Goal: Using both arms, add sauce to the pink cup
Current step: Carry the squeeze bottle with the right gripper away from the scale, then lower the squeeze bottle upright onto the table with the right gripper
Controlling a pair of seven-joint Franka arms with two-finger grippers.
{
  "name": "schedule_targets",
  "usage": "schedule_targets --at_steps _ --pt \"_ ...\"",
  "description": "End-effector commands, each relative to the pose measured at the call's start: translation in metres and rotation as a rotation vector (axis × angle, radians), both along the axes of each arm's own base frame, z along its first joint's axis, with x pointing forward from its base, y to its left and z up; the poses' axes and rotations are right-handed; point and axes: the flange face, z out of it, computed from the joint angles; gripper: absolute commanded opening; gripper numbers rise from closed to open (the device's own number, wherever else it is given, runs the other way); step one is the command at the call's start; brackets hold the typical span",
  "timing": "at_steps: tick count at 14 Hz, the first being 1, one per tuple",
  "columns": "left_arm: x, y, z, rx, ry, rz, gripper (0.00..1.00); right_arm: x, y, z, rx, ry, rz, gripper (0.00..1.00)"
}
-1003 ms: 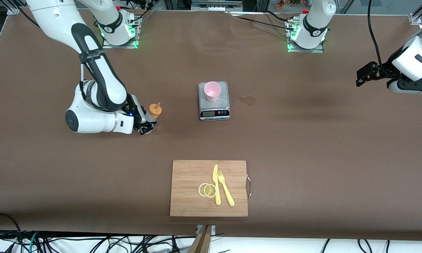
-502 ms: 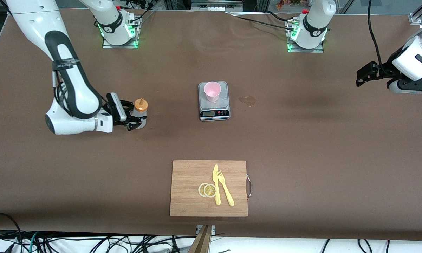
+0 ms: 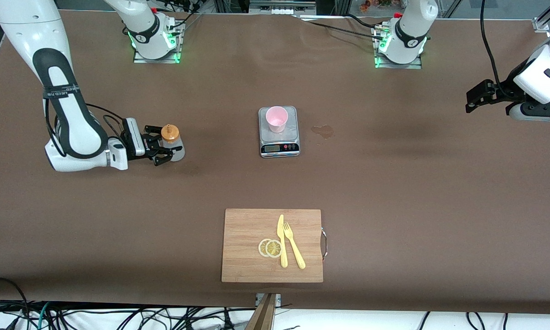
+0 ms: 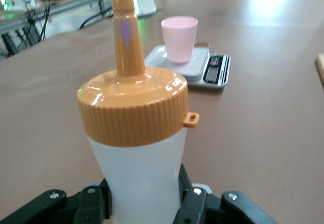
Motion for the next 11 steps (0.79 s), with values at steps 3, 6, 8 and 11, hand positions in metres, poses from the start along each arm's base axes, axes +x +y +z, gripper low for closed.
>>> schedule_targets --at_steps 3,6,8,11 --pt "0.000 0.002 0.007 0.035 0.004 -0.015 1.00 -0.014 -0.008 -0.019 0.105 0.023 -0.037 0.48" --pt "0.000 0.002 0.007 0.035 0.004 -0.015 1.00 -0.021 -0.011 -0.033 0.165 0.012 -0.058 0.48" --pt "0.000 0.002 0.007 0.035 0.006 -0.015 1.00 -0.023 -0.017 -0.034 0.177 0.016 -0.064 0.48" --pt "0.000 0.002 0.006 0.035 0.012 -0.014 1.00 -0.024 -0.028 -0.039 0.197 0.000 -0.076 0.48"
